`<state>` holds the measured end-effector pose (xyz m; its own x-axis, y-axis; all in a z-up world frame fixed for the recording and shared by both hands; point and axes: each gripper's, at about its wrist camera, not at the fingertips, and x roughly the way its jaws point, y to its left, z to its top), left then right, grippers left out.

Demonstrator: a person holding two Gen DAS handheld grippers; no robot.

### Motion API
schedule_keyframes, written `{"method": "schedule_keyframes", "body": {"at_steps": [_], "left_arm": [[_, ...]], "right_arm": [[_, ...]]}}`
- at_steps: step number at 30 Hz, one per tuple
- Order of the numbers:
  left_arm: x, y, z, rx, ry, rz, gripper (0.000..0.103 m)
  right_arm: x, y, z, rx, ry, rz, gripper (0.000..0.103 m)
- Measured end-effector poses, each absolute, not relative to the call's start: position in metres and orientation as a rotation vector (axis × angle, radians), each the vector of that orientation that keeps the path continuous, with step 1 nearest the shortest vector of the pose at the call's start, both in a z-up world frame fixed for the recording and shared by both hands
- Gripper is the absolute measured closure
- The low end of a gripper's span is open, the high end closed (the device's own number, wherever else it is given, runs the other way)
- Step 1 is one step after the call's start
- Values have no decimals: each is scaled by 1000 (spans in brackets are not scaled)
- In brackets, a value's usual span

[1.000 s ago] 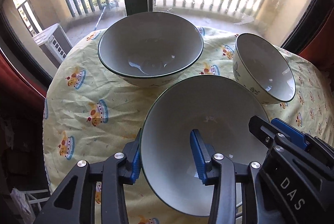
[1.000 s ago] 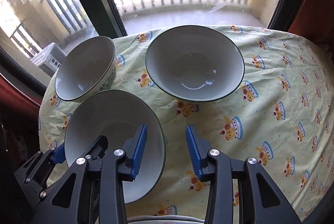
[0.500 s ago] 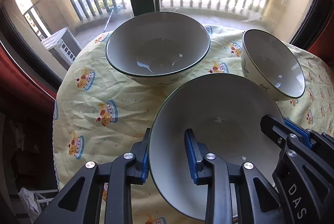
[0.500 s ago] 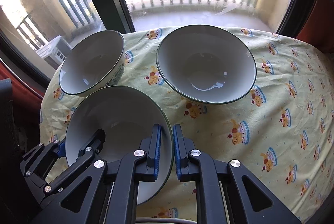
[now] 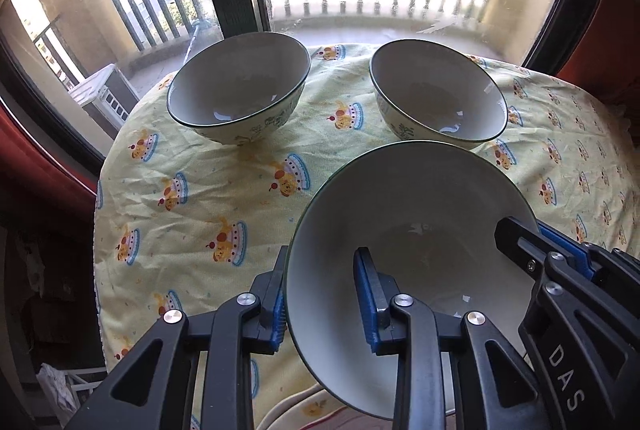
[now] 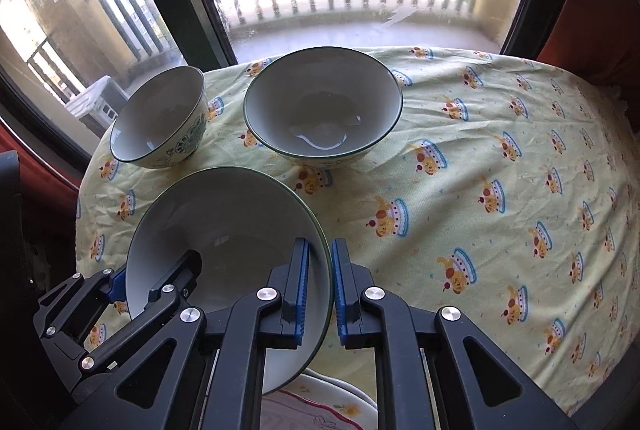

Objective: Organize plates and bowls
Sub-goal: 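Lift the white bowl with both grippers and carry it beside the plates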

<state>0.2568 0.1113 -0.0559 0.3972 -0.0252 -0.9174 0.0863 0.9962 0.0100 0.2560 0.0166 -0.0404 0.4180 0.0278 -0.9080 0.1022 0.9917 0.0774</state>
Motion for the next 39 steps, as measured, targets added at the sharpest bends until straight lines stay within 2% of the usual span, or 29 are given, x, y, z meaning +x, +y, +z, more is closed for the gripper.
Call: {"method": "schedule_keyframes", "body": {"at_steps": [16, 39], "left_arm": [[200, 32, -44, 34, 1159, -58, 74], [135, -51, -65, -7, 1239, -60, 74]], "right_arm": [[189, -65, -18, 133, 1121, -24, 88], [119, -154, -39, 105, 1190, -12, 88]]}}
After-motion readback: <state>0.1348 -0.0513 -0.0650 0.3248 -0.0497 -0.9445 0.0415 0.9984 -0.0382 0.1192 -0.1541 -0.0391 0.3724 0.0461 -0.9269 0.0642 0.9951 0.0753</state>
